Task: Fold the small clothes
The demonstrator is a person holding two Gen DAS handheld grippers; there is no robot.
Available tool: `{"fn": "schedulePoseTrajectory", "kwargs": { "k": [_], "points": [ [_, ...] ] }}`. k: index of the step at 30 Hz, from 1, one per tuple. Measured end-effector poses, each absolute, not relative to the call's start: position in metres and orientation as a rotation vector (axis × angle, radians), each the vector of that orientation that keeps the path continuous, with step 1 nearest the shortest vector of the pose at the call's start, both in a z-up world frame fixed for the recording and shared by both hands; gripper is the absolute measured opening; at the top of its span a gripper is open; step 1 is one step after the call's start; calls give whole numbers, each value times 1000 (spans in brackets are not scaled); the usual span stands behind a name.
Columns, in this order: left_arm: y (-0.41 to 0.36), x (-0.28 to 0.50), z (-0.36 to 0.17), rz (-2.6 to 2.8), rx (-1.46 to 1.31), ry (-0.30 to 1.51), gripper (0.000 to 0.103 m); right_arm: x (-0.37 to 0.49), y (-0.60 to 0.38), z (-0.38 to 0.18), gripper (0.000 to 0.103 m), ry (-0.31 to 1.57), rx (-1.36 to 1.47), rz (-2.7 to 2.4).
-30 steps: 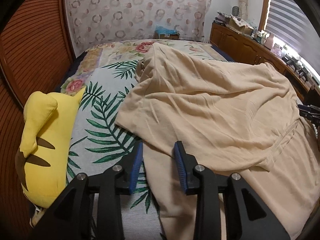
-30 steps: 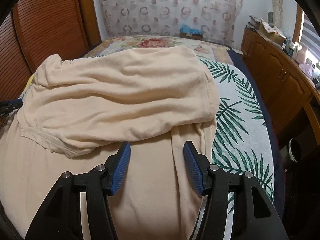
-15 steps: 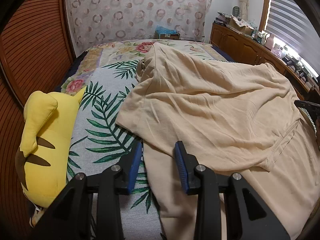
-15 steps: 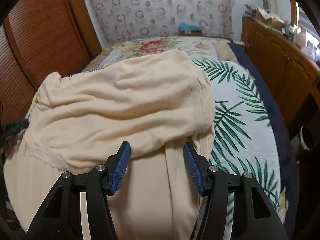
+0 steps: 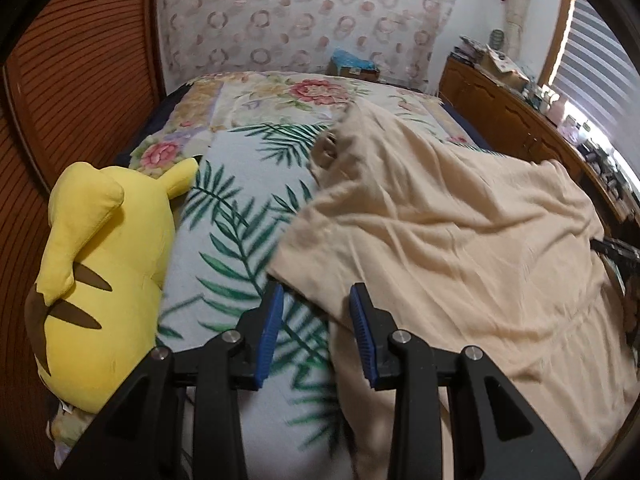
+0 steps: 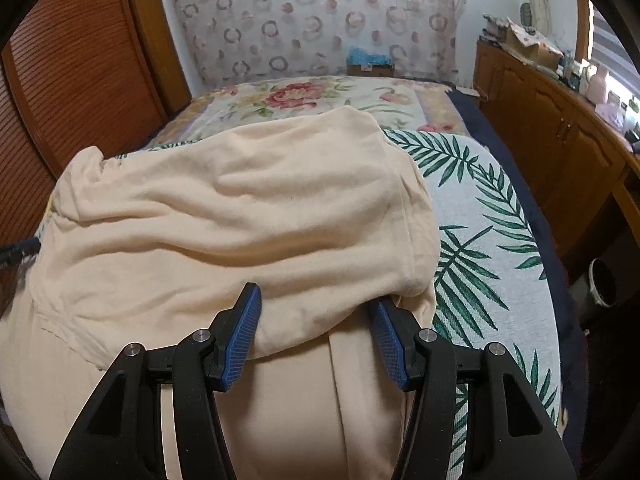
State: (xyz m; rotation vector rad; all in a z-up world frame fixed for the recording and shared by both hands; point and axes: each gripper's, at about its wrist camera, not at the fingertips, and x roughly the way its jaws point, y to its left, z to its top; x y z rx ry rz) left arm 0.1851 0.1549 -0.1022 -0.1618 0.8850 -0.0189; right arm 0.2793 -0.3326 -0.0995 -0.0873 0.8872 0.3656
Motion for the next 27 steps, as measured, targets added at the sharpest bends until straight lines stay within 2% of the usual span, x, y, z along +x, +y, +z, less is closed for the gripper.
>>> {"fn": "schedulePoseTrajectory", "kwargs": {
  "k": [5, 6, 7, 8, 9, 10, 11, 14, 18, 27],
  "points": [
    [160, 199, -105, -18, -171, 886, 33, 279, -330, -101, 56, 884, -103, 356],
    [158, 200, -105, -26, -164, 884, 30, 278, -330, -101, 55, 883, -102, 356],
    [157, 200, -104, -42, -157, 877, 17, 279, -330, -101, 54, 883, -101, 354],
    [154, 200, -105, -64, -150, 871, 13, 279, -330, -101, 50, 882, -100, 346],
    [154, 200, -103, -62, -146, 869, 4, 279, -331, -101, 41, 880, -97, 339],
    [152, 199, -101, -50, -134, 860, 0, 279, -333, -100, 31, 879, -88, 341],
    [149, 195, -97, -51, -123, 837, 0, 281, -334, -100, 11, 882, -87, 342],
    [148, 186, -80, -50, -126, 769, 0, 282, -337, -95, 4, 860, -81, 341],
    [143, 173, -58, -98, -120, 723, 0, 276, -336, -78, 1, 802, -70, 377],
    [126, 145, -16, -144, -105, 622, 0, 251, -327, -41, 0, 692, -108, 428]
  ]
}}
